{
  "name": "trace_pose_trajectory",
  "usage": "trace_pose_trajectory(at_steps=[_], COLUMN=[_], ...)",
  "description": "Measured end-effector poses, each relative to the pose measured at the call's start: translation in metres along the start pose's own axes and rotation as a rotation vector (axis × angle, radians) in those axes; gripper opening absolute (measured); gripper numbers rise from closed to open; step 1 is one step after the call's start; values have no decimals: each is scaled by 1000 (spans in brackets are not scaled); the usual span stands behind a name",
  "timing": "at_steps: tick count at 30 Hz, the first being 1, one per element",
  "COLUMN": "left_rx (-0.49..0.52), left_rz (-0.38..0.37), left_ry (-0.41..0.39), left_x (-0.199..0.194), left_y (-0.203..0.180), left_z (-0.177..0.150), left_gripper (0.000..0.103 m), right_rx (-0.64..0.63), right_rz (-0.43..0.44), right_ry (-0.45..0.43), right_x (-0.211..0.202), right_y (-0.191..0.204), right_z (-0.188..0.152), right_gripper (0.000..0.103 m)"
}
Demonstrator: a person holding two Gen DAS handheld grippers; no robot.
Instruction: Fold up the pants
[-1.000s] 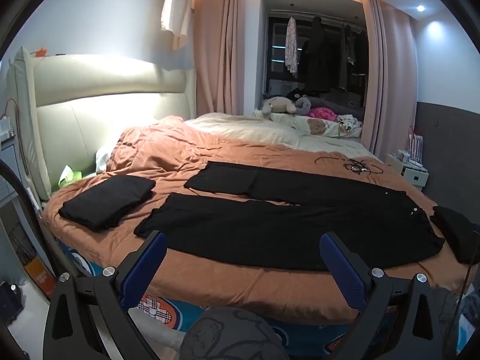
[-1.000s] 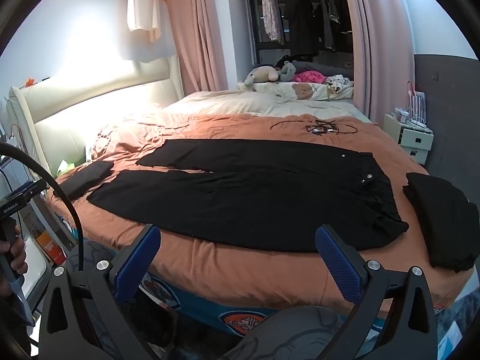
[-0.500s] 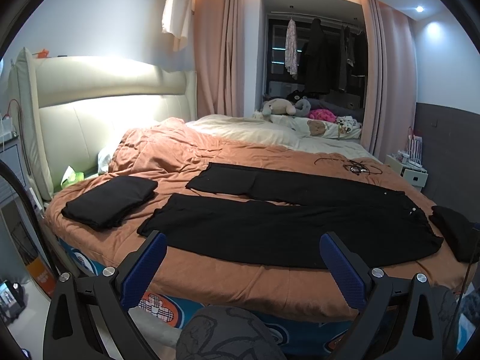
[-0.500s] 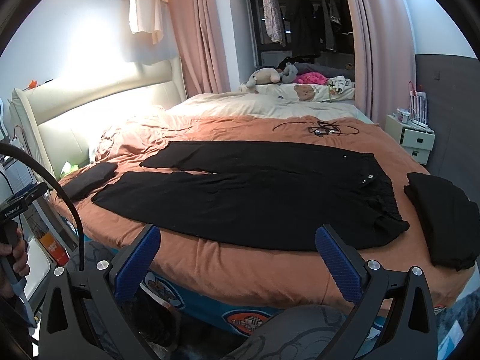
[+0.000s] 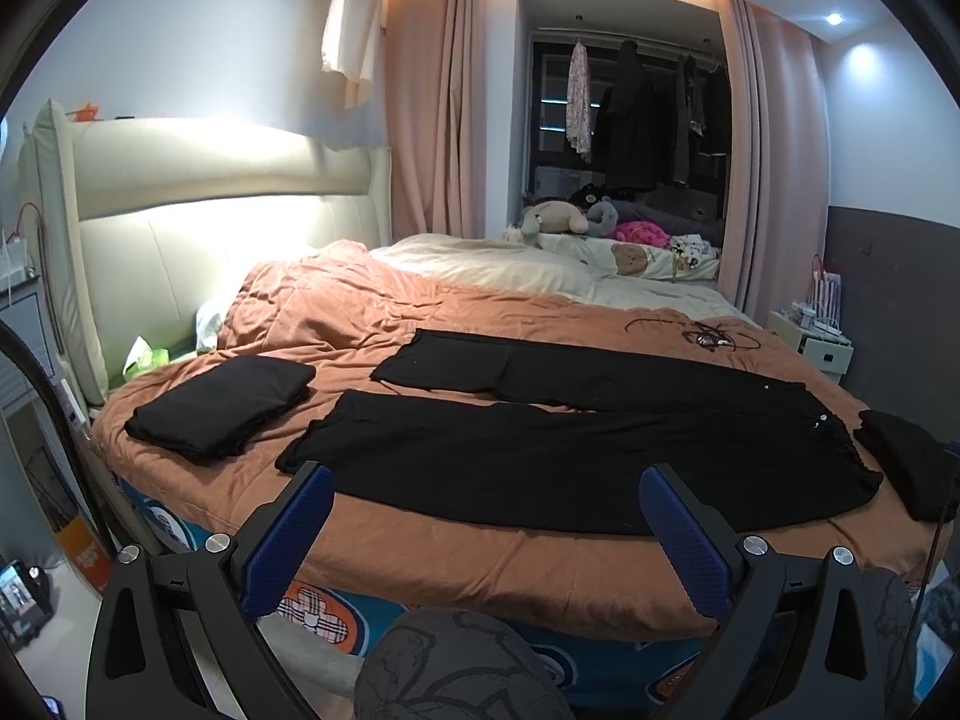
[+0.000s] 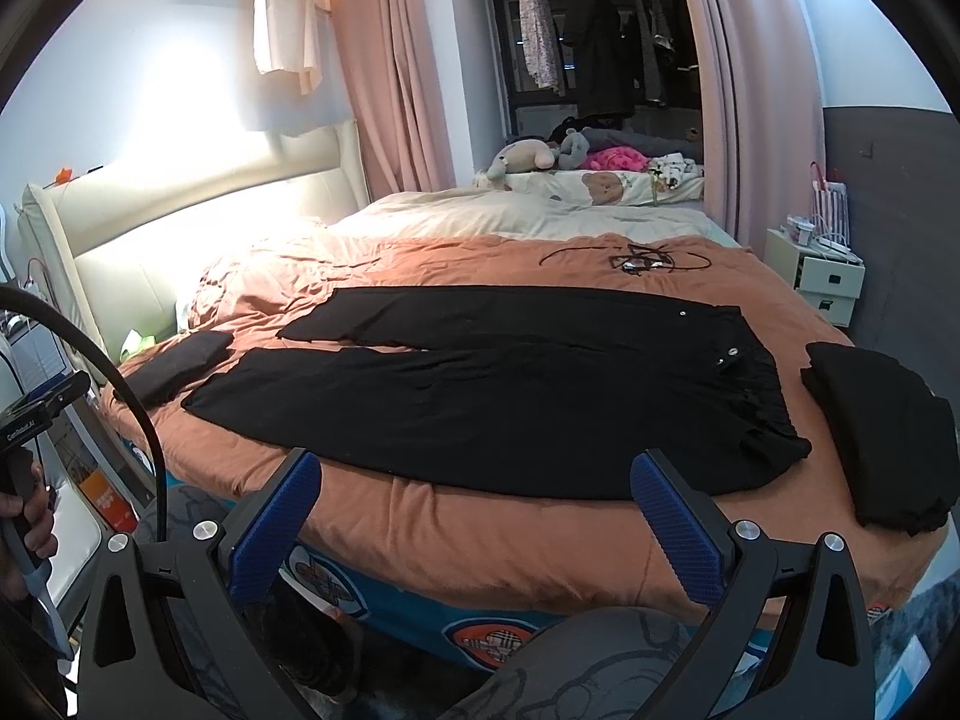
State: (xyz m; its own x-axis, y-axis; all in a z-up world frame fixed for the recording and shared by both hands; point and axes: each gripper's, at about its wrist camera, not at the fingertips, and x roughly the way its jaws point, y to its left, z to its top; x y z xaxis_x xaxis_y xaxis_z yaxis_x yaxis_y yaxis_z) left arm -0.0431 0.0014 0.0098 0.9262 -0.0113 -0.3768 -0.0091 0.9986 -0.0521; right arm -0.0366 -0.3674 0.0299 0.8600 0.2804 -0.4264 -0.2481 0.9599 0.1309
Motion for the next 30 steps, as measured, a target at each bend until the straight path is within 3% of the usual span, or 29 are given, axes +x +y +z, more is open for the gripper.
trace_pose_trajectory(at_steps=[30], left_rx=[-1], left_rz=[-12], left_ry=[-12], left_x=[-11], left_y=[-5], left_z=[5], left_gripper=[103], right_rx=[9], right_rz=[-34], right_ry=[-29], right_x=[-5], right_y=[-4], right_z=[-5], right_gripper=[103])
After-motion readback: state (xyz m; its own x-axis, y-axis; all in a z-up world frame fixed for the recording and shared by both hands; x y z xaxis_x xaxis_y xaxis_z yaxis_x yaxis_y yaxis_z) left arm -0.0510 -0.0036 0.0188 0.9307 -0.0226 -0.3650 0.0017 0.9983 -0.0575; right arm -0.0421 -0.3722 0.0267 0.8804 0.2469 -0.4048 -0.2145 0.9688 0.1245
